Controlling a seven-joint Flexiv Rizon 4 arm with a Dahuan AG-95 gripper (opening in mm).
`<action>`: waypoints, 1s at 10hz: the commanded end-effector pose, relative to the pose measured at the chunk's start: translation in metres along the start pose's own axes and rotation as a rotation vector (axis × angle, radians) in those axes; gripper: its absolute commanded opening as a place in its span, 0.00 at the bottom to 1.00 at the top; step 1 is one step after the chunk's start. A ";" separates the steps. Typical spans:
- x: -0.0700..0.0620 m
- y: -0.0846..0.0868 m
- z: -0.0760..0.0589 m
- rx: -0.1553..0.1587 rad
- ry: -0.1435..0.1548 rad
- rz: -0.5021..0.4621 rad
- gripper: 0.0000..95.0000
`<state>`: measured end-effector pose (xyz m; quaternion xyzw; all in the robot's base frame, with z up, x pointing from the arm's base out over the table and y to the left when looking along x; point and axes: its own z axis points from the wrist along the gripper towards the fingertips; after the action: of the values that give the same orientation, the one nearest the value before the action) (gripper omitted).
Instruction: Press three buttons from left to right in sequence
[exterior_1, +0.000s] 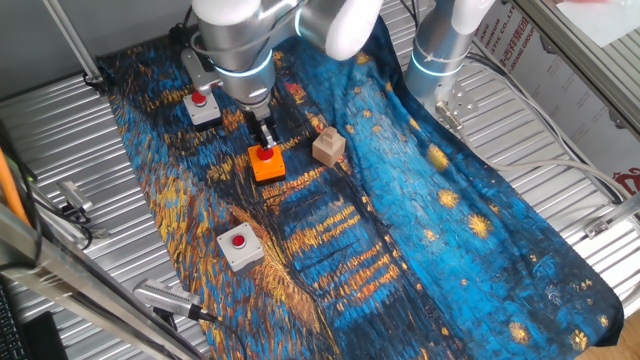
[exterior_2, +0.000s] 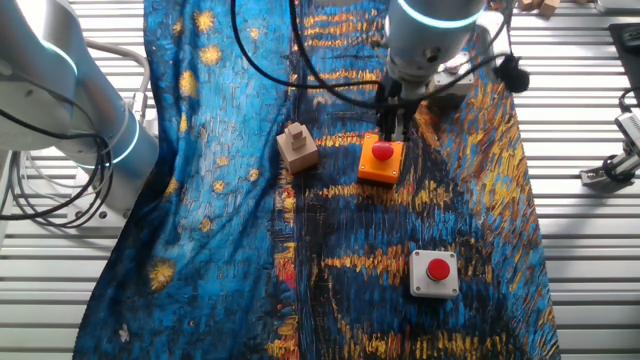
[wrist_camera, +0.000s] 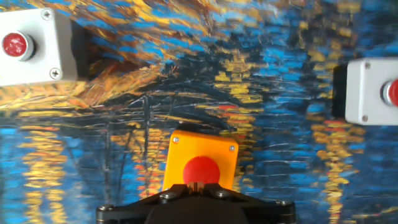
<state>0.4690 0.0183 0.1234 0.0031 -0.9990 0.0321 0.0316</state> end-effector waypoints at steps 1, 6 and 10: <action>-0.001 -0.001 0.001 -0.004 -0.010 0.003 0.00; 0.000 -0.001 0.000 -0.003 -0.010 0.005 0.00; 0.000 -0.001 0.000 -0.001 -0.014 -0.134 0.00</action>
<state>0.4704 0.0179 0.1232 0.0496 -0.9978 0.0292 0.0335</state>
